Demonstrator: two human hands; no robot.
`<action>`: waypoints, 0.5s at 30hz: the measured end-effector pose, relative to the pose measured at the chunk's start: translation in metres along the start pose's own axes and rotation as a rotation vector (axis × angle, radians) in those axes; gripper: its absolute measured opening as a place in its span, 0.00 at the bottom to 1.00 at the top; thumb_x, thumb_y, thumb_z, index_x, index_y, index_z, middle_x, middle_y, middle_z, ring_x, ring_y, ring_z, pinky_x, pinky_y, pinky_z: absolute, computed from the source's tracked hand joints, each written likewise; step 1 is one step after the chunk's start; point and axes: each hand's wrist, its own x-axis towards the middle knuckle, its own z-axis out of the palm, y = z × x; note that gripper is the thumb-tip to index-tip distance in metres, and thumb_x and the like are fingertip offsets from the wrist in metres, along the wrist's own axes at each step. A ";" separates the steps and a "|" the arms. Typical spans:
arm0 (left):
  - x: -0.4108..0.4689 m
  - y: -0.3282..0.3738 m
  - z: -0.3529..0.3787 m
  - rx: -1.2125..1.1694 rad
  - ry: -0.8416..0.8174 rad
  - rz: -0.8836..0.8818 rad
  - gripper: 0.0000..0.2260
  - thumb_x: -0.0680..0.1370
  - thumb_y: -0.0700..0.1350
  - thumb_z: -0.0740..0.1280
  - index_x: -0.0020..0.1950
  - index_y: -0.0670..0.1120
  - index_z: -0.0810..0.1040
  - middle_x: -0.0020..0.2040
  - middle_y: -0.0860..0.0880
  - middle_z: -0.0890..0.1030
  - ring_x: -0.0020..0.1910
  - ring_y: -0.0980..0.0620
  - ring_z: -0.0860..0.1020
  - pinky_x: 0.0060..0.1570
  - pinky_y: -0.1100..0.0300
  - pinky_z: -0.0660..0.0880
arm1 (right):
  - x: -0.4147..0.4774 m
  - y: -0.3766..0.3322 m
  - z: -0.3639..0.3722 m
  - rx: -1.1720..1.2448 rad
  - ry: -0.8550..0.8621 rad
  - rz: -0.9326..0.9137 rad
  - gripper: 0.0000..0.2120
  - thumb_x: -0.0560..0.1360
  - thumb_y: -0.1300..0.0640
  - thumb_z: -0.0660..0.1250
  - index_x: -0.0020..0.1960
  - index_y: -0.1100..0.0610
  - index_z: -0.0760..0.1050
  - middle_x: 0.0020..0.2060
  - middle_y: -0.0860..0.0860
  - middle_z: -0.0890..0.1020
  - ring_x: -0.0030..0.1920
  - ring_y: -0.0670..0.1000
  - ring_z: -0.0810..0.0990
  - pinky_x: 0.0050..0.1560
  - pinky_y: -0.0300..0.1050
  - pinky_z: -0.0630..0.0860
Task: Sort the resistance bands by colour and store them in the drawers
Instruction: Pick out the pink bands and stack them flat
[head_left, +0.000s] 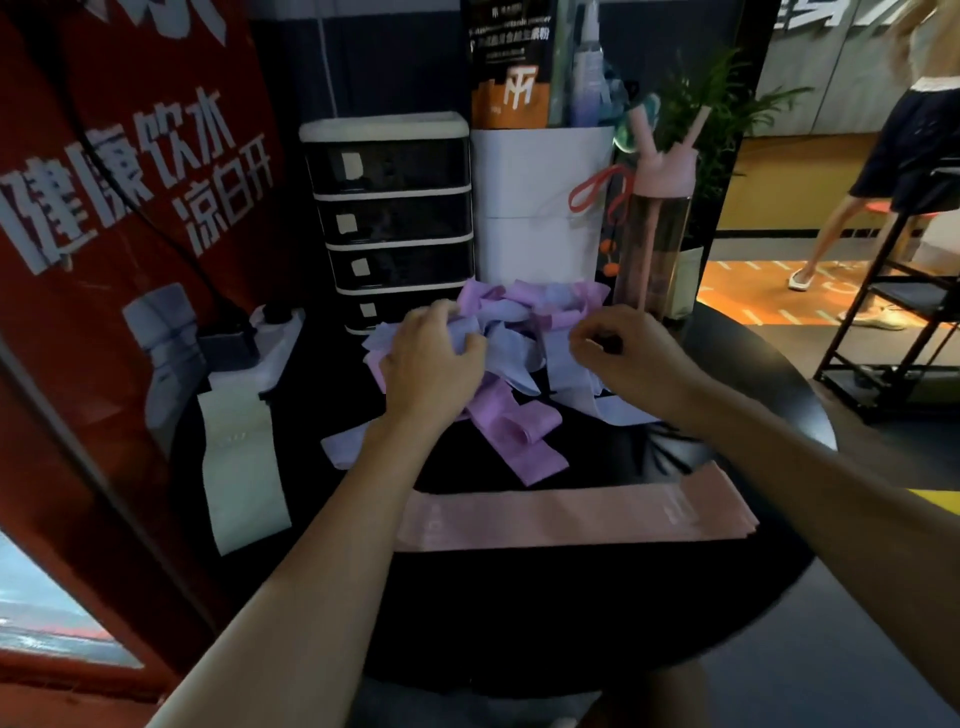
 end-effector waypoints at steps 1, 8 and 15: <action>0.003 -0.007 0.009 0.035 -0.019 -0.048 0.19 0.79 0.50 0.63 0.69 0.48 0.72 0.66 0.46 0.74 0.66 0.44 0.72 0.64 0.45 0.70 | 0.014 -0.003 0.008 0.026 -0.027 0.023 0.07 0.77 0.56 0.65 0.41 0.49 0.79 0.40 0.48 0.82 0.39 0.53 0.81 0.40 0.50 0.74; -0.008 -0.056 0.049 0.250 -0.135 -0.114 0.29 0.71 0.60 0.52 0.70 0.55 0.71 0.67 0.48 0.73 0.69 0.44 0.68 0.69 0.42 0.62 | 0.111 -0.017 0.072 -0.001 -0.110 0.016 0.16 0.77 0.45 0.66 0.61 0.52 0.75 0.54 0.51 0.77 0.52 0.52 0.76 0.53 0.46 0.73; -0.007 -0.058 0.053 0.123 -0.048 -0.146 0.31 0.68 0.65 0.54 0.68 0.54 0.69 0.66 0.54 0.74 0.70 0.50 0.68 0.71 0.44 0.58 | 0.153 -0.010 0.131 -0.153 -0.366 -0.005 0.35 0.71 0.32 0.63 0.74 0.41 0.58 0.69 0.51 0.71 0.70 0.62 0.68 0.69 0.64 0.63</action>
